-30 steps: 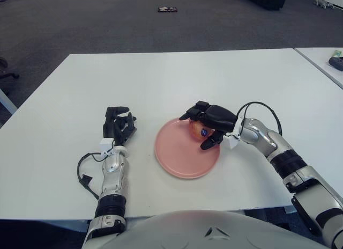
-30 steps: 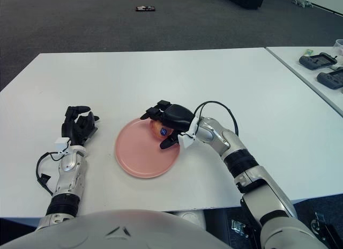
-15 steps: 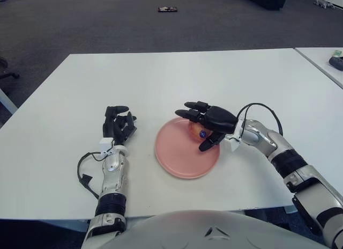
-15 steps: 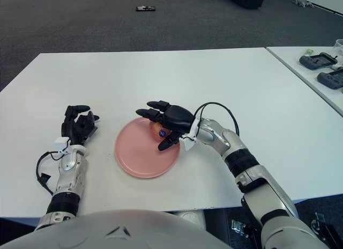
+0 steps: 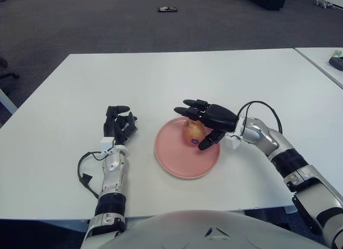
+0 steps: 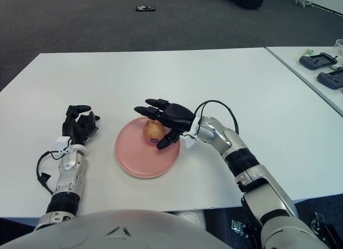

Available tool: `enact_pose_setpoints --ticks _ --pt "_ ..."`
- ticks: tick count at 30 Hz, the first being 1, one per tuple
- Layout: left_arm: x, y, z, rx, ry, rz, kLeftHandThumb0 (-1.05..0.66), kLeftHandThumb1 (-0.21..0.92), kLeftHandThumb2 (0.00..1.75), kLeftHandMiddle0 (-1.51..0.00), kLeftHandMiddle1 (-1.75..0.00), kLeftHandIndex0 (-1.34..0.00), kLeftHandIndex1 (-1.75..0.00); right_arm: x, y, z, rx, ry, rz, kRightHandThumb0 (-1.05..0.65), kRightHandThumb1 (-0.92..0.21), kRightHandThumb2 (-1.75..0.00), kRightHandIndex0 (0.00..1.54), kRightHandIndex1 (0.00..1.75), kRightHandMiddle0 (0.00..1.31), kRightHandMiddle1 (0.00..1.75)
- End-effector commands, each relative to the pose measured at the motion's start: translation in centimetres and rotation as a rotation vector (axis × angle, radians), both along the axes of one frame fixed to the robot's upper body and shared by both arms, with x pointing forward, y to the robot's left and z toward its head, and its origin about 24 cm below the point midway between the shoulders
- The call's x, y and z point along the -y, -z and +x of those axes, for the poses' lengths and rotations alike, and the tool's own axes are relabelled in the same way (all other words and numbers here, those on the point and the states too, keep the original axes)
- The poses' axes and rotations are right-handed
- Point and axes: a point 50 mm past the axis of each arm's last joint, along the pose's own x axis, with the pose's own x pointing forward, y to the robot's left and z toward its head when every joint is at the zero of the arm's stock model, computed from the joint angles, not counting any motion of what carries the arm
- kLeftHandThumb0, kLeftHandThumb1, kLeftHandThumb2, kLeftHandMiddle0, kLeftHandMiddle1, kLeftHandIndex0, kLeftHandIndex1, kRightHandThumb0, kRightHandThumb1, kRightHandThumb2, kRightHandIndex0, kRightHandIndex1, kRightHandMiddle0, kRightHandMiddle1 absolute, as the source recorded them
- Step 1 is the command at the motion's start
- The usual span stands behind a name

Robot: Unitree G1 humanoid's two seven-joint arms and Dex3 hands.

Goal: Put the apple into the plate.

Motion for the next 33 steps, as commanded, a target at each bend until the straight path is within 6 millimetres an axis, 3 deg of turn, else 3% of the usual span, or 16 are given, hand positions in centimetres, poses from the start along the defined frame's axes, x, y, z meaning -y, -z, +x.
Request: enact_pose_setpoints --ticks 1,14,26,29,33 --pt "0.0 1.5 -0.8 -0.071 -0.002 -0.04 -0.39 0.62 0.94 -0.57 -1.53 -0.38 -1.75 0.1 -1.6 0.7 0.054 0.036 0.102 -1.05 -0.92 -0.43 0.0 0.0 0.0 0.0" --pt "0.1 1.5 -0.9 -0.07 -0.015 -0.04 -0.39 0.63 0.93 -0.56 -1.5 -0.37 -1.75 0.1 -3.2 1.5 0.068 0.147 0.341 -1.05 -0.92 -0.26 0.0 0.0 0.0 0.0" --pt "0.1 1.5 -1.0 -0.079 -0.012 -0.023 -0.39 0.62 0.94 -0.56 -1.5 -0.38 -1.75 0.4 -3.4 1.7 0.017 0.257 0.54 -1.05 -0.92 -0.22 0.0 0.0 0.0 0.0" --pt "0.1 1.5 -1.0 -0.079 -0.012 -0.027 -0.39 0.62 0.94 -0.56 -1.5 -0.38 -1.75 0.9 -3.1 1.8 -0.024 0.303 0.591 -1.05 -0.92 -0.32 0.0 0.0 0.0 0.0" --pt "0.1 1.5 -1.0 -0.084 -0.013 -0.029 -0.4 0.62 0.95 -0.57 -1.5 -0.38 -1.75 1.0 -2.9 1.8 -0.08 0.375 0.698 -1.05 -0.92 -0.61 0.0 0.0 0.0 0.0"
